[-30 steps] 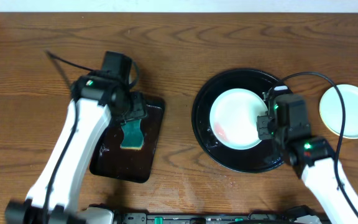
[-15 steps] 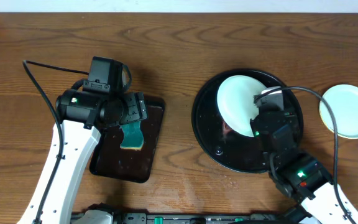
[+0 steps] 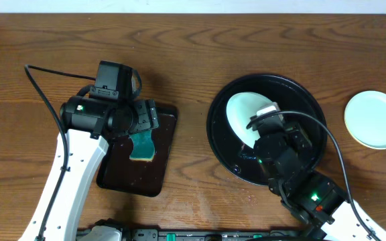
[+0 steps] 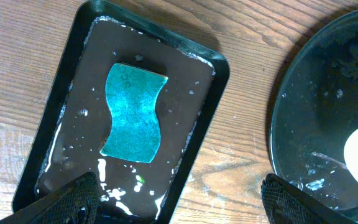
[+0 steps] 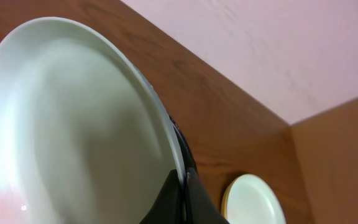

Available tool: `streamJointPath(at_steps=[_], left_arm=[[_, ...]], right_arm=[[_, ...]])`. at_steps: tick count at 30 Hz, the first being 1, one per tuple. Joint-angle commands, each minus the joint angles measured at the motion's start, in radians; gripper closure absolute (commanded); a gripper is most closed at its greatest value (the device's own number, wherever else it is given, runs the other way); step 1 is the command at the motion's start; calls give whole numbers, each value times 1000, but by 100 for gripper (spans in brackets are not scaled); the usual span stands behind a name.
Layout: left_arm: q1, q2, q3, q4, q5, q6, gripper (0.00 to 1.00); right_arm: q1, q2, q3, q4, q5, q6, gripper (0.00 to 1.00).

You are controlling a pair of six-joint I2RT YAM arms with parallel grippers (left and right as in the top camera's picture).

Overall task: Clean dirty plates on tray and stack at the side
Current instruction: 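Tilt the last green plate up with the right gripper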

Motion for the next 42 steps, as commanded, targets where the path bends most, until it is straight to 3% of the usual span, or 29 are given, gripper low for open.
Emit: streamJointPath(at_steps=[1,11,32,34,39,42], left_arm=[[4,0,2,-2,9,2,16],[4,0,2,-2,9,2,16],[4,0,2,-2,9,2,15],[4,0,2,-2,9,2,15],[4,0,2,-2,9,2,15],[4,0,2,-2,9,2,15]], right_arm=[[28,5,2,6,42,-104,99],[89,5,2,61,158,-224,99],[101,7,2,113,181,-257,99],[100,7,2,122,182,-203,99],[95,7,2,138,182,200,99],[92,7,2,203,182,257,99]])
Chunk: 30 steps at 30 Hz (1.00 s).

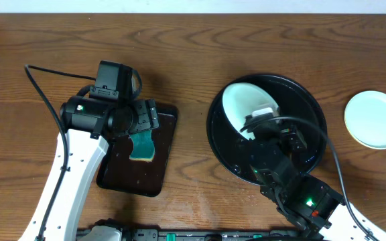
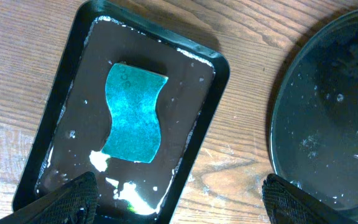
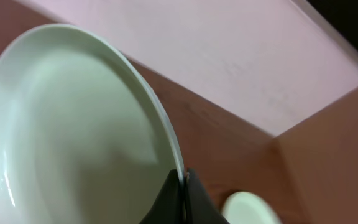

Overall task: Clean dirty plates on tray and stack at the side
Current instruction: 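Tilt the last green plate up with the right gripper, then lift the plate and stack it on the plate pile at right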

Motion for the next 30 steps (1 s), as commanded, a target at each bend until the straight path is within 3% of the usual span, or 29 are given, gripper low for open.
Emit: streamJointPath(at_steps=[1,8,17,20,22,25,30], left_arm=[[4,0,2,-2,9,2,15],[4,0,2,-2,9,2,15],[4,0,2,-2,9,2,15],[4,0,2,-2,9,2,15],[4,0,2,-2,9,2,15],[4,0,2,-2,9,2,15],[4,0,2,-2,9,2,15]], right_arm=[[2,0,2,79,24,187,99],[2,-1,2,237,25,13,99],[-25,13,2,202,25,-173,99],[-74,72,2,113,34,-315,99],[-95,104,2,87,95,-304,99],[-120,130,2,85,211,-154,99],[-217,111,2,146,117,55,99]])
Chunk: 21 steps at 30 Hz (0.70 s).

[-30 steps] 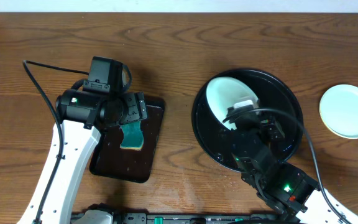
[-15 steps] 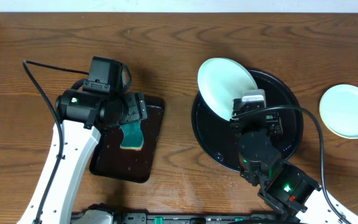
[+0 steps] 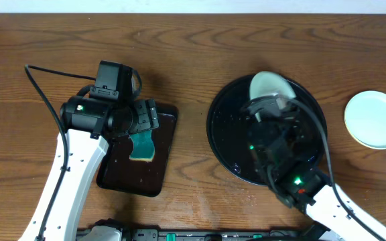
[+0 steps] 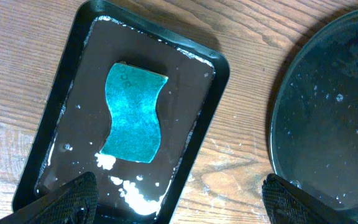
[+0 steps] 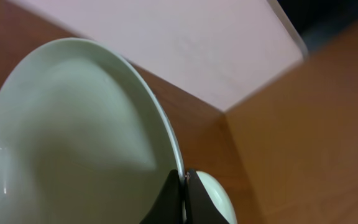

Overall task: Clean dirty plates on tray and stack at the side
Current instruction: 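Lift the plate and stack it on the plate pile at right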

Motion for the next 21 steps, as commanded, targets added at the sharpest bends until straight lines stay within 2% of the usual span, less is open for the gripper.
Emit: streamJointPath(at_steps=[1,3,6,10,16,21], left_arm=[[4,0,2,-2,9,2,15],[4,0,2,-2,9,2,15],[4,0,2,-2,9,2,15],[4,0,2,-2,9,2,15],[4,0,2,-2,9,2,15],[4,0,2,-2,9,2,15]], right_arm=[[-90,-39,3,45,-84,203,99],[-154,-68,3,43,-303,259,99],[-298,-101,3,2,-741,343,99],[-562,-111,3,-93,-1132,504,99],[-1030,-87,3,-175,-1421,602,99],[-1398,36,3,-158,-1440,745,99]])
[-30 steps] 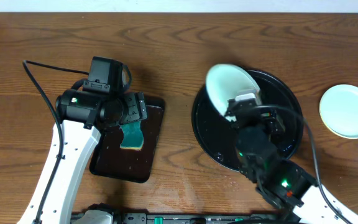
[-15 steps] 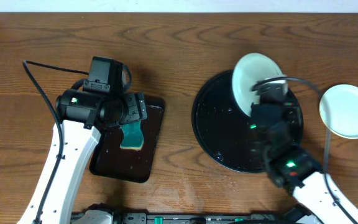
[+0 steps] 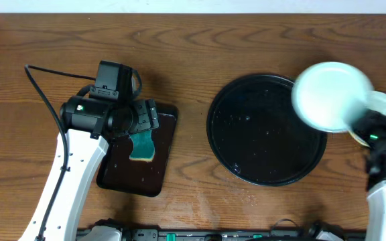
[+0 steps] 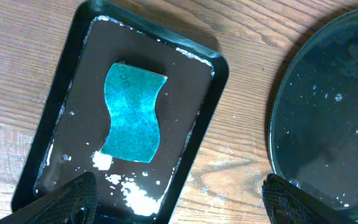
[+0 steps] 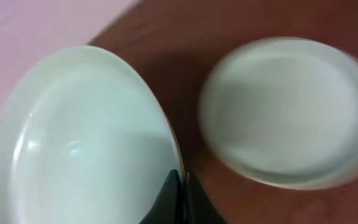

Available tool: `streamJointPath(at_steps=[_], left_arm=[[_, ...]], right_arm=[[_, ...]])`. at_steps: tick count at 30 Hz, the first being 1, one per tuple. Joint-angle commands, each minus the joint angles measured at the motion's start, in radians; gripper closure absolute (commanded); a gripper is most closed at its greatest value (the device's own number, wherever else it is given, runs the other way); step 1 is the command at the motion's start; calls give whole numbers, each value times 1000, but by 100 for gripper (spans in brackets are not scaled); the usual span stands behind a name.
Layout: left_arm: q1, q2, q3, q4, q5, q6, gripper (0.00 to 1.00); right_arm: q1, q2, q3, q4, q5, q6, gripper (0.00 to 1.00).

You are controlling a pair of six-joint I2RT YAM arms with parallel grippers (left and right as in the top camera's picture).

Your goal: Clean dirty plates on tray and stack at the side

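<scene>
My right gripper (image 5: 180, 182) is shut on the rim of a pale green plate (image 5: 79, 143). In the overhead view that plate (image 3: 332, 96) is blurred and hangs over the right edge of the round black tray (image 3: 260, 134), which holds only water drops. Beside it on the table lies the stacked plate (image 5: 284, 112), mostly hidden at the far right (image 3: 382, 102) in the overhead view. My left gripper (image 4: 180, 202) stands open above the near end of the rectangular black tray (image 4: 73, 81), where a teal sponge (image 4: 132, 112) lies in water.
The round tray's wet left rim (image 4: 278, 124) shows in the left wrist view. My left arm (image 3: 79, 161) covers part of the rectangular tray (image 3: 159, 174). Wood table (image 3: 193, 53) lies all round, with a pale wall strip at the back.
My right gripper has carried the plate from the back of the round tray to its right edge, next to the stacked plate. The left arm and sponge have not moved.
My right gripper held the plate tilted inside the round tray, near its middle. Then the plate stood higher and further back over the tray. Now it is at the tray's right edge beside the plate on the table. The left gripper stayed open over the sponge throughout.
</scene>
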Motion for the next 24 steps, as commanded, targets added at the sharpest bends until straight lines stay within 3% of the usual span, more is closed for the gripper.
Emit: streamJointPath(at_steps=[1,6,12,13,16,19,20,21,24], left_arm=[[4,0,2,-2,6,2,15],[4,0,2,-2,6,2,15],[4,0,2,-2,6,2,15],[4,0,2,-2,6,2,15],[4,0,2,-2,6,2,15],[4,0,2,-2,6,2,15],[4,0,2,-2,6,2,15],[4,0,2,-2,6,2,15],[4,0,2,-2,6,2,15]], right_arm=[[-219,111,3,25,-92,153,99],[-365,296,3,103,-15,238,99],[-402,462,3,211,-26,203,98],[-401,477,3,233,-53,155,89],[-401,475,4,259,-134,102,41],[-382,438,4,336,-301,105,29],[-363,414,4,367,-370,119,21],[-341,389,4,387,-423,140,3],[-218,281,4,421,-548,171,1]])
